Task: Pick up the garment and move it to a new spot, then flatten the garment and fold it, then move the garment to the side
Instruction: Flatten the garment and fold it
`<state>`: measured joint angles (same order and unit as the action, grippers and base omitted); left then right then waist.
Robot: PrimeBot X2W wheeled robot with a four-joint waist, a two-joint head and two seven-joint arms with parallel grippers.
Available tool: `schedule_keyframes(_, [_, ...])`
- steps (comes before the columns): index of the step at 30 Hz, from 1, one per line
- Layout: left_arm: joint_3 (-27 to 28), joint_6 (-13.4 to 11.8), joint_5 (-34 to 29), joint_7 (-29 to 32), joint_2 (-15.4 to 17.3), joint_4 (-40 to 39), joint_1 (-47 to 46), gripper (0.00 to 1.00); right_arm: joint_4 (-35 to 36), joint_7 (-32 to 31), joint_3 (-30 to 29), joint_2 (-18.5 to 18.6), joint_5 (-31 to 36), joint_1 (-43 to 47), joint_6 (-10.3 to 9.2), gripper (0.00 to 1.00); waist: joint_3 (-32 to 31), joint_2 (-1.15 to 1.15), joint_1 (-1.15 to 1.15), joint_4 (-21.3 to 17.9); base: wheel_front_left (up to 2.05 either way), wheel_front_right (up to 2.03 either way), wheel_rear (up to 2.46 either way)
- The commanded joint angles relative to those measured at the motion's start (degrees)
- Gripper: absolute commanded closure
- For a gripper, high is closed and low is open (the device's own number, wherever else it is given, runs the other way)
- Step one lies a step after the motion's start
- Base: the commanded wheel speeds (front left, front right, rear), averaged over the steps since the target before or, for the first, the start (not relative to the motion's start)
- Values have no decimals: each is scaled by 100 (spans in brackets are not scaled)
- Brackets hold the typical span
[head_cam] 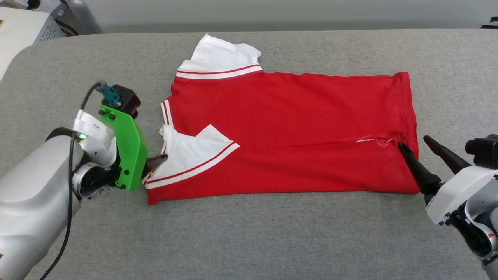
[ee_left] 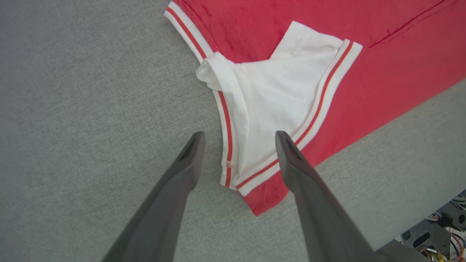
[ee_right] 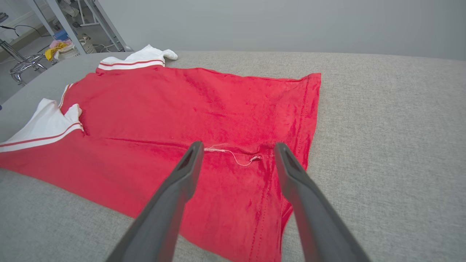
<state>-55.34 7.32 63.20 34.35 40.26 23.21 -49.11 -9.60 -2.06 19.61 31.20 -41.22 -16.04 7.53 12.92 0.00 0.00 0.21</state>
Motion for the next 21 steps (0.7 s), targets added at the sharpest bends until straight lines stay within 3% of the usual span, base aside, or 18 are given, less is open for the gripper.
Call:
schedule_keyframes(1, [-64,-9,72,158,41,-8,-83,0,61,-62,-46,-46,53,95,-4,0,23,0,0,-30,0,0,0])
schedule_keyframes(7, [-336,-71,51,597,78,78,76,0,197,-247,-190,-188,137,130,-4,0,122,0,0,-150,0,0,0])
schedule_keyframes(13, [-651,-94,-269,504,107,418,349,0,242,-315,-208,-301,165,103,-4,0,253,0,0,-257,0,0,0])
schedule_keyframes(20, [-690,-37,-41,248,-183,715,654,0,244,-332,-220,-296,149,65,-4,0,285,0,0,-279,0,0,0])
schedule_keyframes(21, [-696,-24,-13,200,-214,715,664,22,248,-334,-243,-278,147,50,-4,0,276,0,0,-268,0,0,0])
